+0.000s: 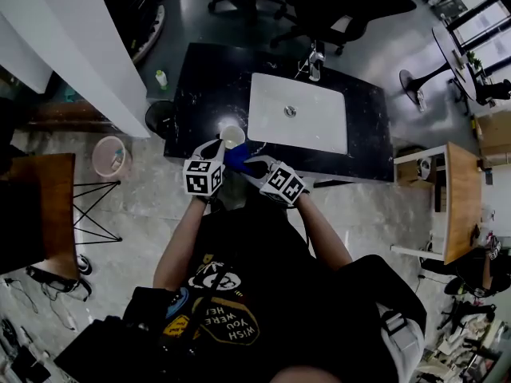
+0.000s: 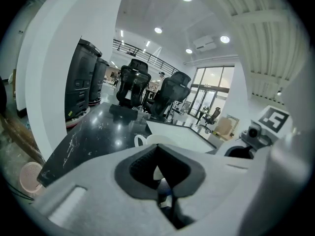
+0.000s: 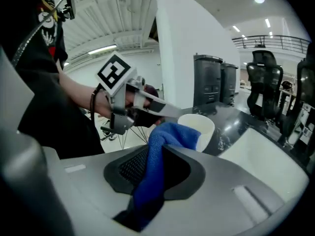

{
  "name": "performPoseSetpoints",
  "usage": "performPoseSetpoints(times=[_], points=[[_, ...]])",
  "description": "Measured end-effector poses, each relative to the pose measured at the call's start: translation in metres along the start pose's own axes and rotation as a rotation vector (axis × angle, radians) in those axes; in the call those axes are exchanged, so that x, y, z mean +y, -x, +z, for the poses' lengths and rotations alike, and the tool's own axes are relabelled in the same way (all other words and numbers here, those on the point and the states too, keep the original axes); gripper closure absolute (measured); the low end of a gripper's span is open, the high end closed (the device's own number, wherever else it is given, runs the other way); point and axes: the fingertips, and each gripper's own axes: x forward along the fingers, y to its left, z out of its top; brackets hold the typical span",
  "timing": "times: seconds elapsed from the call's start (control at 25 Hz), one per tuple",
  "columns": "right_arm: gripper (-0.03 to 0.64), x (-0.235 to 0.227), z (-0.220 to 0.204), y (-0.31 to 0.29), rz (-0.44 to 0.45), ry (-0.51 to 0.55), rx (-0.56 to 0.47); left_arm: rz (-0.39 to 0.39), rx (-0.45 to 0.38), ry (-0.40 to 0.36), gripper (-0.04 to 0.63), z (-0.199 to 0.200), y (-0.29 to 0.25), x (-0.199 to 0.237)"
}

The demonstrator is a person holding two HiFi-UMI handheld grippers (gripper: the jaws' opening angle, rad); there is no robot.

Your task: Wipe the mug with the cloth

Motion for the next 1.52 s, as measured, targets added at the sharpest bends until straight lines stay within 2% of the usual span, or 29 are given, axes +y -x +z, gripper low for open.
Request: performPoseSetpoints(times=[0.04,0.12,0.28,0.36,0.44,0.52,0.6,0.68,0.76,0.88,0.96,1.0,1.04,1.12,1.2,1.28,1.32,1.4,1.52], points=[[0.538,0.002,0.004,0.004,0.016,-0.004,-0.026,0.001,-0.002,0.0,0.592,0.001,0.001,0.001],[0.538,-0.02,0.018,0.024,-0.039,-0.055,-0.11,0.003,-0.007,0.003,0.592,0.003,0.002,0.003],[0.538,-0.101,0.043,0.069,-0.317,-0.16,-0.22,0.008,-0.001,0.007,0.592,0.001,0.002,0.006],[0.538,-0.119,0.04,0.067,-0.379,-0.19,-0.192,0.005,0.004,0.008,0.592,0.0,-0.001,0.006],[0.538,-0.103,0.028,0.042,-0.321,-0.187,-0.113,0.001,0.008,0.007,0.592,0.0,-0.003,0.004],[0.538,-0.058,0.018,0.012,-0.189,-0.14,-0.046,0.0,0.009,0.008,0.592,0.0,-0.003,0.002],[0.538,-0.018,0.016,-0.003,-0.073,-0.091,-0.033,-0.001,0.006,0.008,0.592,0.001,-0.002,0.002],[0.538,-0.006,0.022,-0.001,-0.037,-0.082,-0.056,0.001,0.005,0.007,0.592,0.002,-0.001,0.003],[0.538,-0.029,0.033,0.018,-0.102,-0.115,-0.108,0.005,0.003,0.01,0.592,0.002,0.001,0.006],[0.538,-0.095,0.05,0.06,-0.317,-0.204,-0.212,0.012,0.001,0.016,0.592,0.002,0.002,0.01],[0.538,-0.127,0.046,0.077,-0.441,-0.254,-0.227,0.01,0.003,0.016,0.592,0.001,0.001,0.009],[0.538,-0.132,0.038,0.076,-0.465,-0.272,-0.205,0.008,0.004,0.015,0.592,0.001,0.001,0.008],[0.537,-0.129,0.027,0.068,-0.453,-0.282,-0.167,0.005,0.007,0.014,0.592,0.0,0.001,0.007],[0.537,-0.095,0.007,0.039,-0.343,-0.251,-0.064,-0.001,0.01,0.012,0.592,0.0,0.0,0.005],[0.537,-0.042,-0.003,0.01,-0.194,-0.152,0.004,-0.004,0.01,0.007,0.592,0.001,-0.002,0.002],[0.537,-0.007,-0.005,-0.006,-0.105,-0.057,0.008,-0.002,0.007,-0.002,0.592,0.002,-0.002,0.001],[0.537,-0.003,-0.001,-0.006,-0.096,-0.044,-0.015,-0.001,0.005,-0.005,0.592,0.003,-0.002,0.0],[0.537,-0.022,0.019,0.009,-0.134,-0.093,-0.112,0.0,0.002,-0.007,0.592,0.003,-0.003,0.0],[0.537,-0.076,0.048,0.051,-0.273,-0.188,-0.24,0.003,0.007,-0.006,0.592,0.001,-0.002,0.0]])
